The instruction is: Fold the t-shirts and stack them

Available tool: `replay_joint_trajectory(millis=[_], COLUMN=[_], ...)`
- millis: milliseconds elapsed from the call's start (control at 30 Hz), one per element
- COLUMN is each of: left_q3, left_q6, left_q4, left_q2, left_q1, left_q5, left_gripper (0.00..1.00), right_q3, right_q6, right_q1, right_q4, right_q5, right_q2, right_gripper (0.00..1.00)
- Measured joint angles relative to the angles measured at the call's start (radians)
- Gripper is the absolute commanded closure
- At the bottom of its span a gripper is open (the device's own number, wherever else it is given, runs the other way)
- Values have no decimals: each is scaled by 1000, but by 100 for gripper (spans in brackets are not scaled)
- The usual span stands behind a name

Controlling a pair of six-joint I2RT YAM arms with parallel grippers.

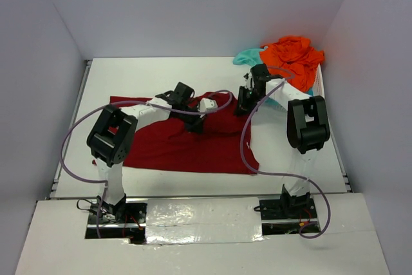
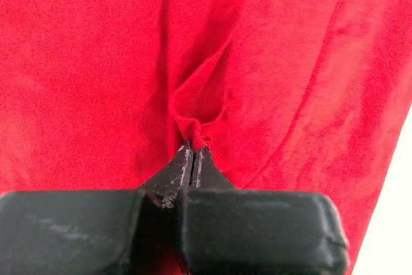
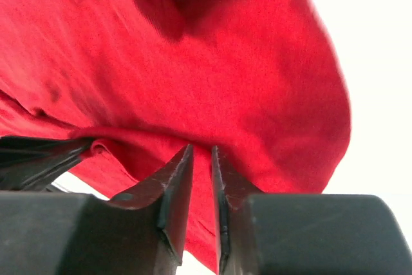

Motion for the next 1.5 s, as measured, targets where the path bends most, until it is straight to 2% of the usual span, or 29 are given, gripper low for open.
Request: replay_joint_trajectory(millis=[133,300,400,533,633,833,1033,1067,1100,1200,1267,1300,1333,1367,1400,1433,1467,1500], left_q3=[-10,-36,-52,-54,-54,-76,-77,-77,-77,-77,-77,-74,-69,-61,-45,-23,6,44], left_q6=[-120,-221,-278,-351,-392,-439,-459,-460,-460,-457,-458,-459,-461,-463,-470,-475,-481,-484], left_q4=[24,70,84,108,119,148,156,156,155,154,150,146,142,138,124,114,100,78], left_q2=[19,19,19,19,19,19,19,19,19,19,19,19,19,19,19,20,21,22], left_q1=[48,84,87,92,103,133,139,139,139,139,139,142,143,146,150,155,161,167], left_q5=[13,29,30,36,36,36,36,36,36,35,28,23,13,3,-7,-19,-31,-45], left_gripper=[96,93,92,85,85,84,81,79,69,52,49,42,40,34,23,16,14,1], right_q3=[73,73,-19,-208,-299,-371,-341,-316,-286,-213,-181,-169,-164,-164,-169,-183,-200,-226], right_q6=[3,-14,-37,-53,-51,-50,-50,-51,-53,-54,-51,-49,-44,-35,-27,-14,-5,2], right_q1=[-3,-3,8,61,121,214,266,266,266,266,265,262,261,260,259,256,254,250], right_q4=[-6,3,24,54,79,163,205,207,211,220,220,216,214,211,208,209,206,200], right_q5=[11,34,52,41,9,-54,-55,-50,-43,-24,-5,6,20,32,48,69,90,115], right_q2=[18,-16,-87,-242,-320,-334,-263,-235,-200,-124,-92,-82,-78,-79,-85,-100,-119,-153], right_gripper=[66,65,71,80,91,100,100,100,100,100,100,100,94,87,69,61,54,42])
